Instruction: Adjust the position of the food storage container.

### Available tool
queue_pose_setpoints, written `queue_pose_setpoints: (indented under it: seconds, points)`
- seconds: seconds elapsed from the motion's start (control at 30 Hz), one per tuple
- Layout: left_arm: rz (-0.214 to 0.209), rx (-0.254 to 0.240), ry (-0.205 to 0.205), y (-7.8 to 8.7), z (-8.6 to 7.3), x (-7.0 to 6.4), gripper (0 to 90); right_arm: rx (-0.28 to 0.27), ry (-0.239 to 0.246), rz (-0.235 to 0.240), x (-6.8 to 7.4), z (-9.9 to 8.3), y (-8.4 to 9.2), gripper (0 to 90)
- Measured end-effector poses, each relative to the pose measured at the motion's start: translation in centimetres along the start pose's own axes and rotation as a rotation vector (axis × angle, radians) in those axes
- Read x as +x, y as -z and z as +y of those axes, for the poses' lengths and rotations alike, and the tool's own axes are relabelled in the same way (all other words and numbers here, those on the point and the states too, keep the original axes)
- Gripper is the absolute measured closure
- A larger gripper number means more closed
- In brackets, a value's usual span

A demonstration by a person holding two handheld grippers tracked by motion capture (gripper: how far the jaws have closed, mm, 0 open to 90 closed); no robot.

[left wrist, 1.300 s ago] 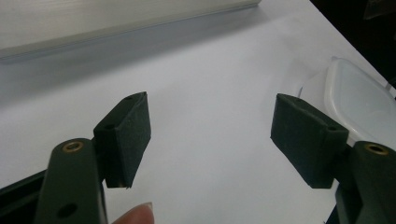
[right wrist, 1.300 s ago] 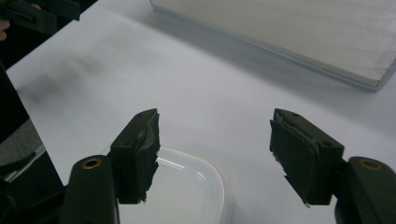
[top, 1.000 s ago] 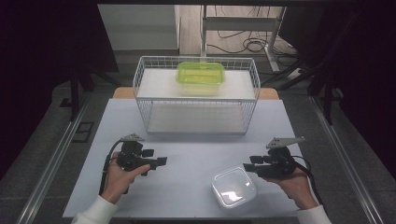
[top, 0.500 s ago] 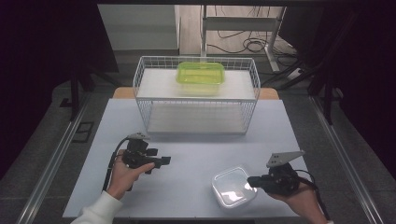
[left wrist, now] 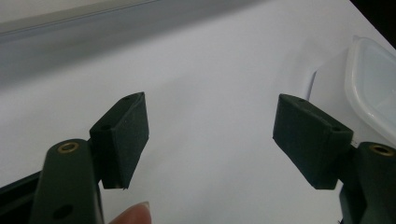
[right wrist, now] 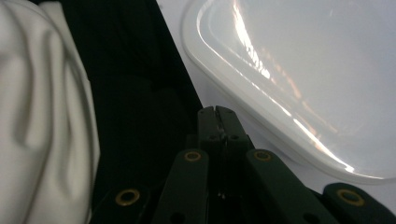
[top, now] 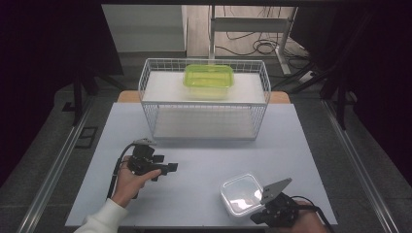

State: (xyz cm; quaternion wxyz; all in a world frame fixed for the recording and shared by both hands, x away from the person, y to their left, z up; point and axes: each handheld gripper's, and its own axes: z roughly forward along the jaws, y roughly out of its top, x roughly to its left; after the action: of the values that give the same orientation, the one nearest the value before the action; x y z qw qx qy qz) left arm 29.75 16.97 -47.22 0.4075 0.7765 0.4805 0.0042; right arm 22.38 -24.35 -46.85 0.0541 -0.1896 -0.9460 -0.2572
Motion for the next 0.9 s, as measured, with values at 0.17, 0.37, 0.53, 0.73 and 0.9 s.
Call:
queue_pose_setpoints:
  seconds: [0.17,0.37,0.53,0.73,0.9]
  points:
    - [-0.016,-0.003,0.017,0.0,-0.2,0.1,26.9,0.006,-0.009,-0.021,-0.2,0.2,-0.3,88.8]
    - [-0.002,0.002,0.008,0.0,-0.2,0.0,27.1,0.005,-0.027,-0.057,-0.7,0.4,-0.7,88.8]
    - [0.004,-0.001,0.015,0.1,-0.2,0.3,27.1,-0.025,-0.042,-0.077,-1.5,1.1,-1.0,88.8]
    - [-0.001,0.005,0.014,0.0,-0.3,0.5,27.0,-0.051,-0.054,-0.115,-2.3,2.0,-1.6,88.9]
    - [-0.007,0.005,0.021,0.1,-0.3,0.6,26.9,-0.064,-0.072,-0.126,-2.8,2.7,-2.0,88.9]
